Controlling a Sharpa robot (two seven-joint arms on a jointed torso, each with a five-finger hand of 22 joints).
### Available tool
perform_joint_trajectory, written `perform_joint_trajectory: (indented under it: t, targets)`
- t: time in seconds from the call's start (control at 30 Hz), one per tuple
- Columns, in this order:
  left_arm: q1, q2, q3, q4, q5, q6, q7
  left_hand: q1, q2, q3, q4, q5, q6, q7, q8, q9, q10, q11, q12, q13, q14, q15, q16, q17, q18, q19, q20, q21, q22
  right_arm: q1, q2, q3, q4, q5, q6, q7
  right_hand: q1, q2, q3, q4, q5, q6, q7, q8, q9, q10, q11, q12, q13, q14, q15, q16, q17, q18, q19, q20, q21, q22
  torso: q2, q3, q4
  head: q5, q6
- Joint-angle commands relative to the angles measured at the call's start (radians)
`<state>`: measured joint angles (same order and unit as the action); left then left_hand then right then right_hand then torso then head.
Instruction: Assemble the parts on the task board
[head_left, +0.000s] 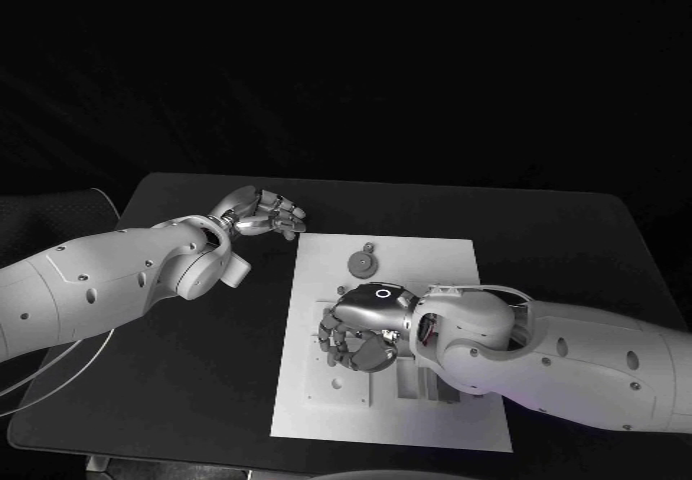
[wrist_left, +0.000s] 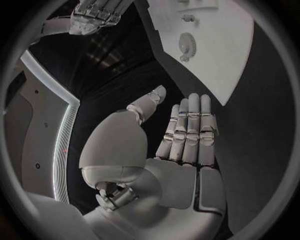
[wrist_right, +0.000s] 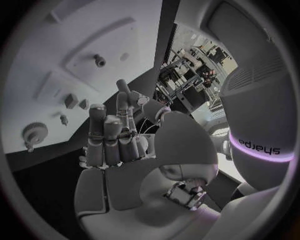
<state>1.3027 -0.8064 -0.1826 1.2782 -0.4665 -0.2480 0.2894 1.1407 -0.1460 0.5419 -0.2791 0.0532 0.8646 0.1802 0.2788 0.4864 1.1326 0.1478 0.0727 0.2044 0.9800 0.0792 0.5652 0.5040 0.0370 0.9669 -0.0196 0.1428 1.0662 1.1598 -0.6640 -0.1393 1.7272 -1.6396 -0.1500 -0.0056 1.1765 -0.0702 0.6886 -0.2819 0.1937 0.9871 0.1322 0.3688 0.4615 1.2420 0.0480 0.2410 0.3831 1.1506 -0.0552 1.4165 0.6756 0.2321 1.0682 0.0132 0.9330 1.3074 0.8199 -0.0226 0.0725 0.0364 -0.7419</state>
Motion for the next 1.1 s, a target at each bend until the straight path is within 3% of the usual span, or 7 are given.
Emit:
perform_joint_trajectory:
  t: [0.03,0.43,0.7,0.93,1.1]
  targets:
    - [0.0,0.002,0.001,0.002,0.006,0.013,0.013,-0.003,0.01,-0.006,0.0,-0.001,-0.002,0.0,0.0,-0.002,-0.008,-0.002,-0.003,-0.001,0.005,0.001,-0.005,0.002,0.015,0.005,0.001,-0.006,0.001,-0.016,0.011,-0.002,-0.008,-0.004,0.032,0.02,-0.01,0.005,0.004,-0.001,0.006,0.046,-0.024,0.014,0.027,0.003,0.001,-0.002,0.001,0.0,-0.005,-0.006,0.002,0.03,0.001,-0.006,0.003,0.016,0.0,0.001,0.0003,0.007,-0.002]
    - [0.0,0.0,0.001,0.002,0.006,0.014,0.011,-0.004,0.01,-0.006,0.0,-0.001,-0.002,0.0,0.001,-0.002,-0.008,-0.002,-0.003,-0.001,0.004,0.001,-0.006,0.003,0.014,0.004,0.001,-0.006,0.001,-0.031,0.029,-0.014,-0.015,-0.062,0.038,0.023,-0.011,0.006,0.004,-0.002,0.006,0.046,-0.024,0.014,0.028,0.003,0.001,-0.003,0.001,-0.001,-0.005,-0.007,0.002,0.03,0.0,-0.006,0.002,0.016,0.001,0.0026,-0.0011,0.024,-0.011]
    - [0.0,-0.001,0.001,0.003,0.006,0.016,0.01,-0.004,0.01,-0.006,0.0,-0.001,-0.002,0.0,0.0,-0.002,-0.008,-0.002,-0.003,-0.002,0.004,0.001,-0.007,0.004,0.014,0.004,0.001,-0.007,0.001,-0.031,0.031,-0.024,-0.019,-0.102,0.045,0.027,-0.012,0.005,0.004,-0.004,0.006,0.046,-0.024,0.014,0.028,0.003,0.001,-0.003,0.002,-0.001,-0.005,-0.007,0.002,0.03,0.0,-0.006,0.002,0.016,0.001,0.0013,-0.0006,0.023,-0.017]
    - [0.0,-0.001,0.001,0.002,0.006,0.017,0.01,-0.004,0.01,-0.007,0.0,-0.001,-0.002,0.0,0.0,-0.002,-0.008,-0.002,-0.003,-0.002,0.005,0.001,-0.008,0.005,0.014,0.004,0.001,-0.007,0.001,-0.032,0.037,-0.03,-0.027,-0.134,0.038,0.026,-0.012,0.005,0.004,-0.004,0.006,0.046,-0.024,0.014,0.029,0.003,0.001,-0.003,0.002,-0.001,-0.005,-0.007,0.002,0.03,0.0,-0.006,0.002,0.016,0.0,0.0007,-0.0008,0.026,-0.013]
    - [0.0,-0.002,0.001,0.002,0.006,0.018,0.009,-0.004,0.01,-0.007,0.0,-0.001,-0.002,0.0,0.0,-0.002,-0.008,-0.002,-0.003,-0.002,0.005,0.001,-0.008,0.006,0.014,0.004,0.001,-0.007,0.001,-0.038,0.04,-0.034,-0.036,-0.141,0.04,0.027,-0.012,0.004,0.004,-0.005,0.006,0.046,-0.024,0.014,0.029,0.003,0.001,-0.003,0.002,-0.001,-0.005,-0.007,0.002,0.03,0.0,-0.006,0.002,0.016,0.001,0.0008,0.0003,0.027,-0.016]
